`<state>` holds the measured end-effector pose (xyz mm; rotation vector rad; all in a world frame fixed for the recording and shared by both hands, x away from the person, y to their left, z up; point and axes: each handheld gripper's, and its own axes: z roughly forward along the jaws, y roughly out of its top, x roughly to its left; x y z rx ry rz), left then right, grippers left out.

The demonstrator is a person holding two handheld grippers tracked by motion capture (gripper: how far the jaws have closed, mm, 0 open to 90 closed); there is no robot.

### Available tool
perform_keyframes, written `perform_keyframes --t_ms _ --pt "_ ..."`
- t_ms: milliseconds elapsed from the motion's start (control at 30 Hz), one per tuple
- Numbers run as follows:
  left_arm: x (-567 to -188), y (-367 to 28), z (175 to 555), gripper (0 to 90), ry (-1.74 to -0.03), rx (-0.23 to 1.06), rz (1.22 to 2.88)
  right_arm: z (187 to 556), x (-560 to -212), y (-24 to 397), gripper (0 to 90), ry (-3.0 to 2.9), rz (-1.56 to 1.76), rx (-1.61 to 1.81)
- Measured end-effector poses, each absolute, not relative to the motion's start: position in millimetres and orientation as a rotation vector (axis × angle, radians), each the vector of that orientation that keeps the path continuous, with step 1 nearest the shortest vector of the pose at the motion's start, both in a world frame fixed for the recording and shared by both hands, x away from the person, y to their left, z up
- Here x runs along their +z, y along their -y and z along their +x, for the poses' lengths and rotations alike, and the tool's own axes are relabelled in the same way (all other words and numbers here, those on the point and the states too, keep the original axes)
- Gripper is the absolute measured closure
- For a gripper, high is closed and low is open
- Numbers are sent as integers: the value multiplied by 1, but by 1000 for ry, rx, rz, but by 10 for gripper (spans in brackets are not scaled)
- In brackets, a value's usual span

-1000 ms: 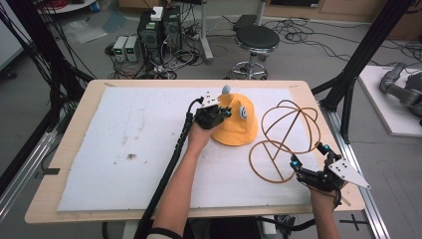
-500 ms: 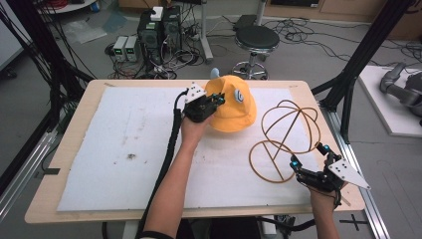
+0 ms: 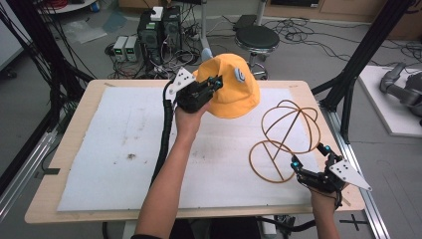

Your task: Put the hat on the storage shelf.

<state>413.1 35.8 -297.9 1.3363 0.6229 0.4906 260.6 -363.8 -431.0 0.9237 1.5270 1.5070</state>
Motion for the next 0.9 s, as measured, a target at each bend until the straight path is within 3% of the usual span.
perform_keyframes --t_ms 533,900 --pt "-250 6 373 882 -435 341 1211 260 -430 364 45 -1518 921 1519" --pt "-249 40 347 882 -335 289 1241 260 -430 364 45 -1516 927 1518"
